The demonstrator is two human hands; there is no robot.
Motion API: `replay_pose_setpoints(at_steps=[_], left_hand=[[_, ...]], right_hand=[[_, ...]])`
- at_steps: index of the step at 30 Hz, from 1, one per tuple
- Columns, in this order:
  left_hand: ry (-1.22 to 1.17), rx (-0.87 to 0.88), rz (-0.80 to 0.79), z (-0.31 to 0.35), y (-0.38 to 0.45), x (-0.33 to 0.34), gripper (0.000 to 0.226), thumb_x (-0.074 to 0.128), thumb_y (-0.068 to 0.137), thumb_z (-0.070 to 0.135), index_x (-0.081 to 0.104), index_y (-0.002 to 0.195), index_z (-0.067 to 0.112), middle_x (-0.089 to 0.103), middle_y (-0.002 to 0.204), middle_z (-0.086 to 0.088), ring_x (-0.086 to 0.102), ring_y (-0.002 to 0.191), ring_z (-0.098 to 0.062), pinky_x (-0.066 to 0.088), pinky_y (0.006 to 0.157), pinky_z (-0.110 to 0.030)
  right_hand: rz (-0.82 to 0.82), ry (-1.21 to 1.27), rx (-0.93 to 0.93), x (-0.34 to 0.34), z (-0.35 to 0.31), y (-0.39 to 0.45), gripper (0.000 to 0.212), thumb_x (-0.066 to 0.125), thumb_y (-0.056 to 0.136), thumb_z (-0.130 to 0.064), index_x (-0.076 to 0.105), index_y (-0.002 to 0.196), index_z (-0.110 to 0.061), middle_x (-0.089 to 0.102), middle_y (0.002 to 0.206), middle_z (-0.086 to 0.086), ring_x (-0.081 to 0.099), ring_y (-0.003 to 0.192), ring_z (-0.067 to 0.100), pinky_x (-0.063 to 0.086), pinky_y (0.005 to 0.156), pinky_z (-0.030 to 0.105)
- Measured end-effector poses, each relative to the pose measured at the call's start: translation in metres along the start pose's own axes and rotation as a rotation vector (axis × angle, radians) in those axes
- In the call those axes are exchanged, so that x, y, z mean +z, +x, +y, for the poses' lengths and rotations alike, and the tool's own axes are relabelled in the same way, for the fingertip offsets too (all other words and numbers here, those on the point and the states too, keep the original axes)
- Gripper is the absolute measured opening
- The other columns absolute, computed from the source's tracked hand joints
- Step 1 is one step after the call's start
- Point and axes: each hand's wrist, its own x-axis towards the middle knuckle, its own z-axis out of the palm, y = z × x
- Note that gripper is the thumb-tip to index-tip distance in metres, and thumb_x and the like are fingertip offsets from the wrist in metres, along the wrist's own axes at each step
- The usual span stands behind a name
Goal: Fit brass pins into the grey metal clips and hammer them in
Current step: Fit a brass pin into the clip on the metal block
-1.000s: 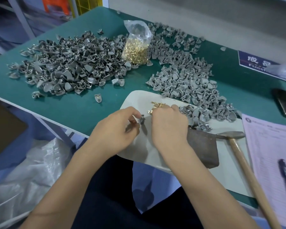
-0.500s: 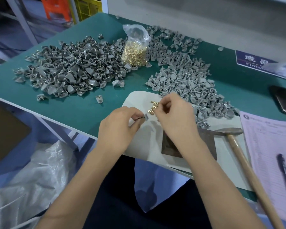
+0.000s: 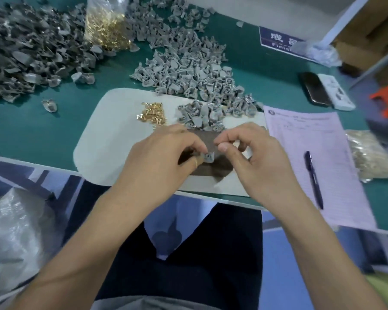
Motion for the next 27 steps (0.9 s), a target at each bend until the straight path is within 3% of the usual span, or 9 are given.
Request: replay_pose_setpoints(at_steps=[4,6,11,16,20,27], left_hand=[[0.013,0.005,0.002,0.003,0.002,0.007,0.011,0.069,0.089,0.044,0.068,0.099,0.044,0.059,0.097,0.02,0.049,0.103,-0.005,0.05,0.078,-0.038],[-0.024,-0.001,-0.017,0.001,0.005,0.006,0.011,0.071,0.088,0.044,0.07,0.098,0.043,0.061,0.096,0.02,0.051,0.103,-0.005,0.051,0.08,-0.04],[-0.11,-0.04,-0.035,0.0,0.006,0.004,0.011,0.073,0.086,0.045,0.07,0.096,0.043,0.063,0.096,0.02,0.052,0.099,-0.001,0.051,0.083,-0.038],[-0.111,-0.058,-0.01,-0.001,0.005,0.005,0.009,0.071,0.086,0.046,0.071,0.095,0.047,0.062,0.095,0.021,0.052,0.097,0.001,0.051,0.079,-0.036],[-0.076,-0.087,0.028,-0.001,0.004,0.006,0.009,0.072,0.085,0.05,0.071,0.094,0.051,0.059,0.09,0.021,0.049,0.089,0.003,0.041,0.066,-0.026],[-0.075,-0.09,0.052,-0.003,0.003,0.009,0.01,0.073,0.083,0.051,0.071,0.094,0.052,0.059,0.087,0.019,0.05,0.089,0.0,0.043,0.065,-0.028]], right_hand=[[-0.031,-0.048,0.028,0.004,0.009,-0.016,0.01,0.069,0.094,-0.027,0.07,0.092,-0.038,0.058,0.088,-0.018,0.049,0.088,0.005,0.045,0.094,0.044],[-0.011,-0.066,0.032,0.008,0.007,-0.016,0.007,0.071,0.093,-0.027,0.072,0.091,-0.034,0.058,0.087,-0.016,0.048,0.086,0.004,0.044,0.096,0.049],[0.005,-0.165,0.075,0.014,-0.002,-0.013,0.007,0.066,0.096,-0.032,0.071,0.095,-0.037,0.058,0.092,-0.016,0.05,0.099,0.005,0.046,0.096,0.047],[0.042,-0.193,0.079,0.016,-0.004,-0.01,0.009,0.064,0.097,-0.03,0.07,0.095,-0.036,0.058,0.094,-0.016,0.054,0.097,0.006,0.048,0.093,0.045],[0.003,-0.211,0.077,0.015,-0.005,-0.006,0.009,0.064,0.097,-0.031,0.069,0.092,-0.037,0.057,0.091,-0.016,0.051,0.093,0.003,0.047,0.093,0.047],[0.002,-0.257,0.092,0.019,-0.013,-0.009,0.01,0.062,0.098,-0.029,0.072,0.097,-0.029,0.058,0.097,-0.011,0.046,0.096,0.006,0.045,0.082,0.039]])
